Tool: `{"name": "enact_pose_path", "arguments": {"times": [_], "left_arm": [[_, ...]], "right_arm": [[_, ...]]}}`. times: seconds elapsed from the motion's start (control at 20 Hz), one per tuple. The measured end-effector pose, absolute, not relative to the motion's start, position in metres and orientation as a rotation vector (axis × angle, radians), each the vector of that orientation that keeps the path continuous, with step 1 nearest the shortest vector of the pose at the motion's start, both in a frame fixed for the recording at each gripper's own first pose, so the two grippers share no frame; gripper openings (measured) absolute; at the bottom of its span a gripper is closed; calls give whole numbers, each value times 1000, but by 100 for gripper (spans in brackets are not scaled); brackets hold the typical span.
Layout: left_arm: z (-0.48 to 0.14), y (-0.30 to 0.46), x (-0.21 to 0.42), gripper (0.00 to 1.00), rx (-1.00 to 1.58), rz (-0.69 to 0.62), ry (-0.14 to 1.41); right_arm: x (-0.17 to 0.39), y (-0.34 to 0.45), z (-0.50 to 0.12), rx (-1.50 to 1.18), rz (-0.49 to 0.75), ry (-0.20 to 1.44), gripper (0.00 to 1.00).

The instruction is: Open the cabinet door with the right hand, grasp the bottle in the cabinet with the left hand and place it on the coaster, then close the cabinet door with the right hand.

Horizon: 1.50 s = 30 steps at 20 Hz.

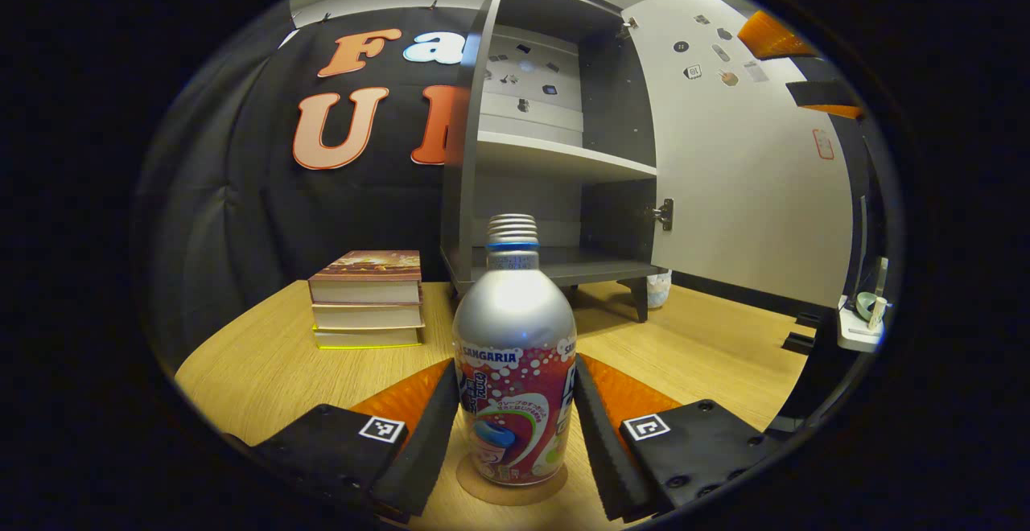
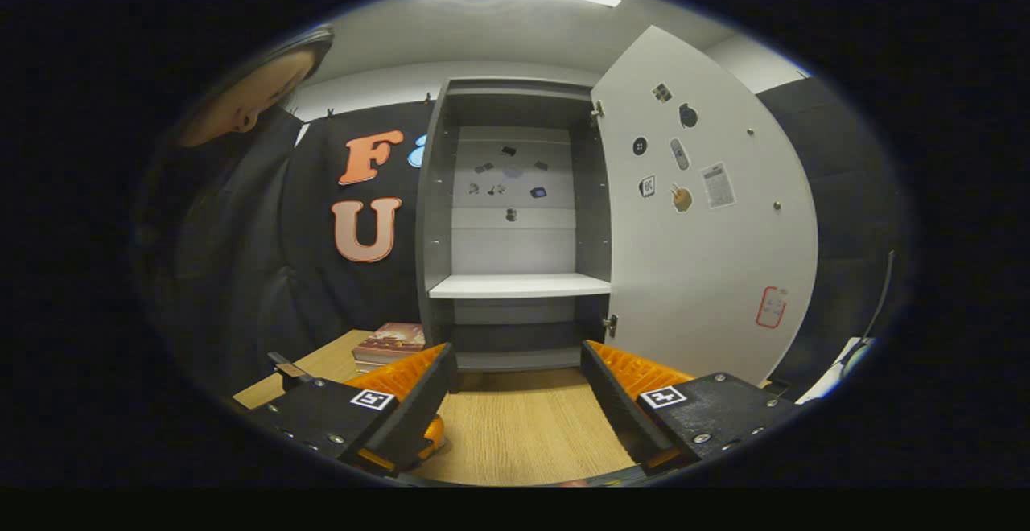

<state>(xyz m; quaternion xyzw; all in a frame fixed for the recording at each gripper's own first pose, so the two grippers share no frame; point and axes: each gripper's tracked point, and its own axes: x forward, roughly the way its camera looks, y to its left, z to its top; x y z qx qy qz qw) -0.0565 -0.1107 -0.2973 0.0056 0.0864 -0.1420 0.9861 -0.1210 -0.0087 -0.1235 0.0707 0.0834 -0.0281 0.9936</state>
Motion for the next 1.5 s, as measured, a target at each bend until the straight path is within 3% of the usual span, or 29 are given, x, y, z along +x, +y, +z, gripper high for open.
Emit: {"name": "enact_pose_path", "arguments": {"times": [1.35,1.5], "left_arm": [[-302,-108,-64,87,63,-276,241],[-294,-107,-62,94,74,-285,222]], "right_arm": [[-132,-16,-142,212,-87,247,95],[-135,-14,-138,213,-95,243,95]]}}
